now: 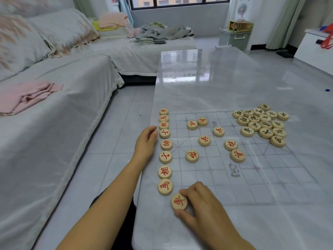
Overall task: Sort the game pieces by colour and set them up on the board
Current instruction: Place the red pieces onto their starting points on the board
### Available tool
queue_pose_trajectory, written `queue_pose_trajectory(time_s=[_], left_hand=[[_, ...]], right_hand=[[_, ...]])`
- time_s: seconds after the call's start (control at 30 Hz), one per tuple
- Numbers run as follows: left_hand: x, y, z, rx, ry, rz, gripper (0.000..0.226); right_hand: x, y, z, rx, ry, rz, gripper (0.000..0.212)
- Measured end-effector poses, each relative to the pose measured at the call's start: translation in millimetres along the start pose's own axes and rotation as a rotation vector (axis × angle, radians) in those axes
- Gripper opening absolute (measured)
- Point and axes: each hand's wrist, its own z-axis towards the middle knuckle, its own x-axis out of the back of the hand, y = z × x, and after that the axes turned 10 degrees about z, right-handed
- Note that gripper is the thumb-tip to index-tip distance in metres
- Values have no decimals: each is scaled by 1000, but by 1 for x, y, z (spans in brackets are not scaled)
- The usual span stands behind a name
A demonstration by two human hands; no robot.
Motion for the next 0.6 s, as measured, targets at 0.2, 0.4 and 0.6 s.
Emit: queue_pose_trajectory(time_s=[0.2,0.4,0.6], left_hand=[[-3,-5,-2,-28,41,-3,29],[-4,-7,0,-33,46,-9,28],[-5,-7,0,-40,45,-16,27]], right_hand=[[-10,-13,5,25,68,32,65],[-12,-5,5,15,9,65,53],[-24,-14,10,18,112,-86,39]])
